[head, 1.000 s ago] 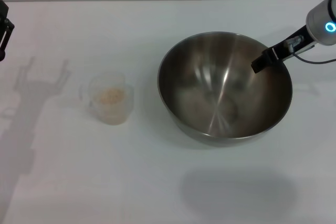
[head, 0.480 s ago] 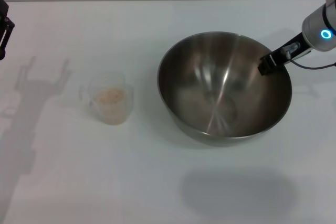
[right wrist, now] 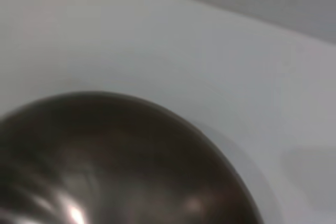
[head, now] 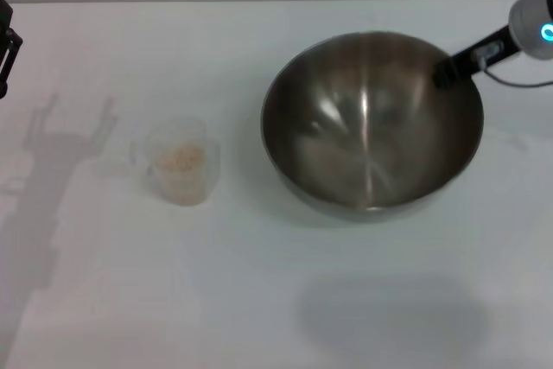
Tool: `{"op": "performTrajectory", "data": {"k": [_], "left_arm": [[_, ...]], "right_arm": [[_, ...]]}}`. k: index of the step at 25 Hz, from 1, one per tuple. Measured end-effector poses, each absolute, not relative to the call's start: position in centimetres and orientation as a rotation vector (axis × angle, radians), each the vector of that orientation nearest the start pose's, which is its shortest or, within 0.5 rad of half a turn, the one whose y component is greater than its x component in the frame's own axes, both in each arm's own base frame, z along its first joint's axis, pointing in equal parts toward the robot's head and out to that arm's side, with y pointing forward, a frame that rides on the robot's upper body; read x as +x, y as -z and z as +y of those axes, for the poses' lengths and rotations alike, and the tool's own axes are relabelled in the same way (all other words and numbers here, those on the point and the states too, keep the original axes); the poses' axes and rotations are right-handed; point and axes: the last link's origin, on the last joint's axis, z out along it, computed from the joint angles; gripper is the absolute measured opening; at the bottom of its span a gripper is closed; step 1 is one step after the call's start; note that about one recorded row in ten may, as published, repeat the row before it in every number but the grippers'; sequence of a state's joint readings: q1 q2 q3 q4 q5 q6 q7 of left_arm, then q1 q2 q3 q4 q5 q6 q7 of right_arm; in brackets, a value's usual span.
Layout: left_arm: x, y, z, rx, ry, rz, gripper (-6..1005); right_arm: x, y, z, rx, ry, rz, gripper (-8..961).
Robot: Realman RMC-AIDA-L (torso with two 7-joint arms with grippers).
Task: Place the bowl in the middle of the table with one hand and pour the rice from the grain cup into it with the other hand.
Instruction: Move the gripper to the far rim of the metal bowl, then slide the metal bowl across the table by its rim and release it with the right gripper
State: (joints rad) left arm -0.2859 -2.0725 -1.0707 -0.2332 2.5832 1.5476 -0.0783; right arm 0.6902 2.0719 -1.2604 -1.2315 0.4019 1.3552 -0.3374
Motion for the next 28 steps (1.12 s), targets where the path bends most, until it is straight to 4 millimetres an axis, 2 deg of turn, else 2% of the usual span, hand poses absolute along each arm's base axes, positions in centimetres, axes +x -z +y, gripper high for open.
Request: {"op": "performTrajectory", "data": {"k": [5,17,28], "left_arm": [[-30.8,-2.0,28.1,-1.471,0.902,-0.207,814],[-30.7,-1.9,28.0,-1.473,0.907,-0.202,814],[-30.7,-2.0,28.0,-1.470,0.908,-0.200,814]], "right_arm": [[18.2,-3.4,40.8,-2.198,0.241,1.099,28],[18.4,-3.4,40.4,-2.204,0.236,1.093,17],[16.3,-4.3,40.1,-2.223,0.128,0.942,15]]}}
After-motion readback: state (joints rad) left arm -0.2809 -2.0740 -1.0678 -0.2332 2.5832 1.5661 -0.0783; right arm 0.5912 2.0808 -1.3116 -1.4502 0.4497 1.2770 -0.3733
